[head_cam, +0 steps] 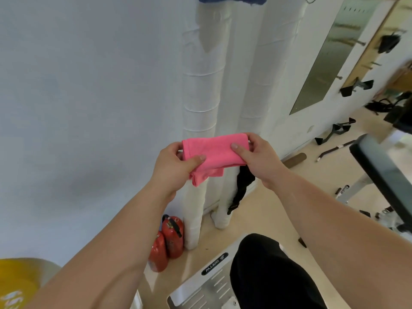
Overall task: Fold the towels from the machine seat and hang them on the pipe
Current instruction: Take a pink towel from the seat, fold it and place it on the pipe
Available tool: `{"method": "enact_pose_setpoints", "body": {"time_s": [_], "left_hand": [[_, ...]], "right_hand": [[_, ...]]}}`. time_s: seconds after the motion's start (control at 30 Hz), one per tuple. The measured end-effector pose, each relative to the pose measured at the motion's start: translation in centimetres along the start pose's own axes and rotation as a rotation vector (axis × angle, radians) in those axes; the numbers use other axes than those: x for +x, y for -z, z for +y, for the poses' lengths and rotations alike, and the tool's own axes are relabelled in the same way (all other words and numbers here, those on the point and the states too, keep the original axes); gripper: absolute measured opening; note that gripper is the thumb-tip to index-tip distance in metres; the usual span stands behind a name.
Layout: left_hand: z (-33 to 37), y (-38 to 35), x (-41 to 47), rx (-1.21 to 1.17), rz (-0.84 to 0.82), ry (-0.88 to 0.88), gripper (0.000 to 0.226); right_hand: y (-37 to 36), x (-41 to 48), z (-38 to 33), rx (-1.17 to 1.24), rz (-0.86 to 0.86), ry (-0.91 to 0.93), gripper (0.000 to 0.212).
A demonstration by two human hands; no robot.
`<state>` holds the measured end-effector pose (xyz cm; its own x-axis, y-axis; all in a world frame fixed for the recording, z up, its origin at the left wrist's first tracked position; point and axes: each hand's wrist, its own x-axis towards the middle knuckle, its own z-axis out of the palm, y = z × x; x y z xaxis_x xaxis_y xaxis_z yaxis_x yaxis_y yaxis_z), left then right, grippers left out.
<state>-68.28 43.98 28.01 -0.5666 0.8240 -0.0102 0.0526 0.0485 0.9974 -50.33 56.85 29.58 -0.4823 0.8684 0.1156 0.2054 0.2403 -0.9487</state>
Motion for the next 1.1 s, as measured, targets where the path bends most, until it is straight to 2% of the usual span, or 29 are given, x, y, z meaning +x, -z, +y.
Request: {"method": "enact_pose_setpoints", "body": {"time_s": [0.1, 0.27, 0.4, 0.7, 0.83, 1.0, 1.1], "left_hand": [[1.3, -0.9, 0.3, 0.030, 0.019, -0.020, 0.039], [2.7, -2.1, 1.6, 0.118, 0.074, -0.068, 0.038], [3.6, -4.4, 3.9, 0.142, 0.126, -0.041, 0.032], [8.6, -21.8, 13.8, 0.175, 0.304, -0.124, 0.033], [13.2, -27.7, 17.3, 0.196, 0.402, -0.196, 0.031], [20.0, -30.6, 19.6, 0.232, 0.523, -0.340, 0.032], [23.8, -31.4, 20.4, 0.251, 0.542, -0.422, 0.030]], "right_hand": [[1.1, 1.1, -0.5, 0.031, 0.000, 0.022, 0.024], [1.8, 3.8, -0.5, 0.171, -0.052, 0.040, 0.038], [3.4, 8.0, 0.5, 0.132, -0.105, 0.139, 0.045], [18.6, 23.3, 3.6, 0.161, -0.247, 0.290, 0.041], [24.4, 28.9, 1.7, 0.168, -0.307, 0.383, 0.044], [29.1, 32.6, -2.7, 0.172, -0.391, 0.503, 0.073], [30.8, 34.4, -6.0, 0.239, -0.389, 0.589, 0.075]]}}
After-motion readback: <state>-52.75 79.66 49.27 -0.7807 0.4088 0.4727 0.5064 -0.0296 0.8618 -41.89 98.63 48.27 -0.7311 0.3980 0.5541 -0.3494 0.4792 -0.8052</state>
